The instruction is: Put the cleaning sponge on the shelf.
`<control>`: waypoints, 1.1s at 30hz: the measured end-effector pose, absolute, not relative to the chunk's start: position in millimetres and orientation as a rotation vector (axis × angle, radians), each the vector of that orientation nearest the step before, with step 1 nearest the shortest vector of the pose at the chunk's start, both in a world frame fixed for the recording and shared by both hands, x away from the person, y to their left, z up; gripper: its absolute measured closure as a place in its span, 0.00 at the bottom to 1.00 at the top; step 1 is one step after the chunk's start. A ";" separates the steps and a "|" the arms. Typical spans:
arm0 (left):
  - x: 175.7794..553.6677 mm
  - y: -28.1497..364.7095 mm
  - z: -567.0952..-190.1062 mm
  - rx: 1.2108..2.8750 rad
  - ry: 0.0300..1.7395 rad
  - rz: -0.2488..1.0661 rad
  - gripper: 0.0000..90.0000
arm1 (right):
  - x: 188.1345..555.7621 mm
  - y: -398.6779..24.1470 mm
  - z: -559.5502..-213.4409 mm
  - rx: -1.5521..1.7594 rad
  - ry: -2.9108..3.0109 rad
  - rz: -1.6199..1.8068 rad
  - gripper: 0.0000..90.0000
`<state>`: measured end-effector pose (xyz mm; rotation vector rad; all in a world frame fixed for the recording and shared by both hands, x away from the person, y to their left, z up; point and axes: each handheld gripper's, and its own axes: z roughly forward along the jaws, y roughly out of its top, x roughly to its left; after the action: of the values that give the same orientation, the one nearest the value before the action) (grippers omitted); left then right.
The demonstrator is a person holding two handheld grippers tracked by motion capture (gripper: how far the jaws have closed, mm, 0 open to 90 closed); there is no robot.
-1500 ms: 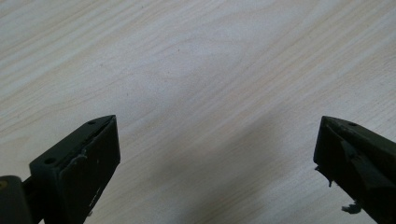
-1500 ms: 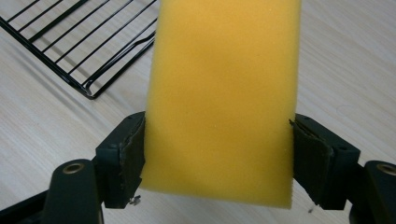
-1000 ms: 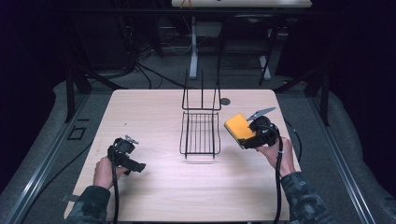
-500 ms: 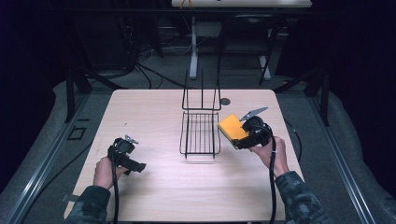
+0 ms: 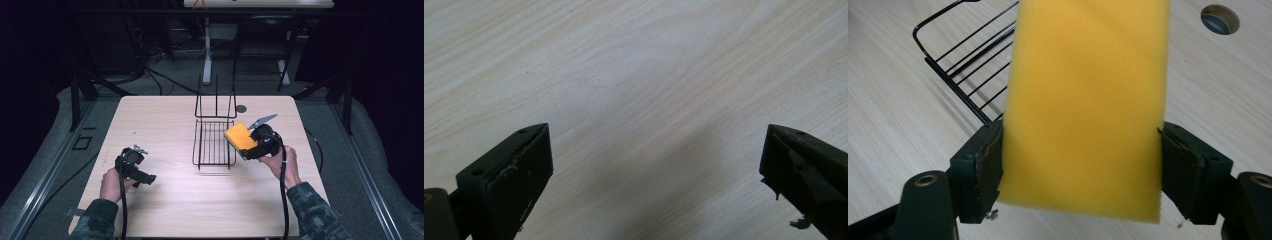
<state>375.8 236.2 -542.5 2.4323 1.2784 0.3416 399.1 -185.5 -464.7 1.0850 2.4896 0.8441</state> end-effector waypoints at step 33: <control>375.8 236.3 -542.4 2.433 1.275 0.341 0.01 | 403.1 -136.7 -477.0 1.027 2.555 0.846 0.28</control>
<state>375.8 236.3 -542.4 2.4326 1.2748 0.3408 403.1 -136.7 -477.0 1.0268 2.5548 0.8460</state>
